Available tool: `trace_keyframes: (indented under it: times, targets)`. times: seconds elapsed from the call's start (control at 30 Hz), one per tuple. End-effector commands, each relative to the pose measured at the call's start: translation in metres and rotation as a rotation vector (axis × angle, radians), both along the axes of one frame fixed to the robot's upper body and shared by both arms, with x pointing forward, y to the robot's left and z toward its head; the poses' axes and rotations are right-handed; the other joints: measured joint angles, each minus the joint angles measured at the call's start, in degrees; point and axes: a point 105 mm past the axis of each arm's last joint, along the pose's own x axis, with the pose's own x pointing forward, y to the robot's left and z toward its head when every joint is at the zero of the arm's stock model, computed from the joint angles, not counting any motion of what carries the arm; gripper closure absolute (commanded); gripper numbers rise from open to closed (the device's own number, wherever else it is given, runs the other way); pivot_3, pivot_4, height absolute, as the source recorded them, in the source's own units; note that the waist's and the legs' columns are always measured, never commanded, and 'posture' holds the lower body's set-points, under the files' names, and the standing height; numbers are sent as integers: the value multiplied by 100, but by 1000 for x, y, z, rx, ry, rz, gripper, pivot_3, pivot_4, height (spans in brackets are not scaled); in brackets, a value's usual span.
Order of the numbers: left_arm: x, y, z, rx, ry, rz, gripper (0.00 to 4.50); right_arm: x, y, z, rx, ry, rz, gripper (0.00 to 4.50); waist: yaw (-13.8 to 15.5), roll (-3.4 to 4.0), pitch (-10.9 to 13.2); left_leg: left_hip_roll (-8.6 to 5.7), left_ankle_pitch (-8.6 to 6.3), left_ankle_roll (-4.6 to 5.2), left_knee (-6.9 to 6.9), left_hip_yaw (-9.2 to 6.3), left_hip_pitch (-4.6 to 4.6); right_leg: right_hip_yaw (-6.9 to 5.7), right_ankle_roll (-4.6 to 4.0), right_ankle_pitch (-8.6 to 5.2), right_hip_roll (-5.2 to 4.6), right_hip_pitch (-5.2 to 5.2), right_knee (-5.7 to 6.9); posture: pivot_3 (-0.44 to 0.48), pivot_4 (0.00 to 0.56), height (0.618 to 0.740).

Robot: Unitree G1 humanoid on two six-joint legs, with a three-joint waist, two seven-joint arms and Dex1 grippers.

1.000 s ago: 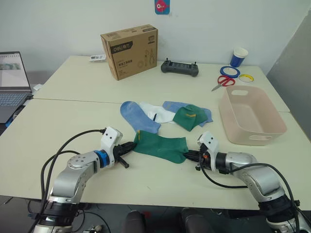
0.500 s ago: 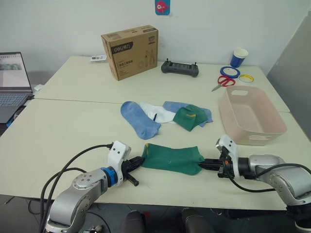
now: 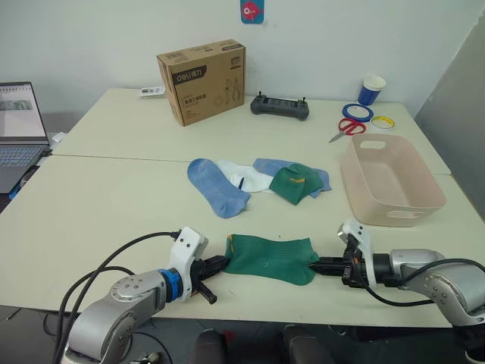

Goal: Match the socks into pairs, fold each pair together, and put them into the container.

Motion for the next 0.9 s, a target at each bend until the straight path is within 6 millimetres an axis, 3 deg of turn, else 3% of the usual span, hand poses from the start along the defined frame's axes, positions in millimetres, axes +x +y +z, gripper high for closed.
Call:
trace_keyframes:
  times: [0.03,0.33,0.83,0.9]
  targets:
    - [-4,-3,3,-11,8,-4,4500,6,-1,8,2,-39,0,4489,0,0,0,0,0,0,0,-1,0,-1,0,-1,0,0,0,0,150,740]
    - [-1,-2,6,-19,11,18,4500,14,-9,13,-9,-26,6,4489,0,0,0,0,0,0,0,-1,0,-1,-1,0,0,0,0,0,150,740]
    - [-1,-7,3,-30,14,0,4500,13,-4,7,-44,-53,27,4489,1,0,0,-2,0,0,0,-1,-1,0,-1,-1,-1,-1,0,0,150,740]
    - [-1,-6,4,-28,7,1,4500,16,-7,9,-41,-62,19,4018,0,0,0,-2,0,0,0,-1,0,-1,-1,-1,-1,-1,0,0,150,740]
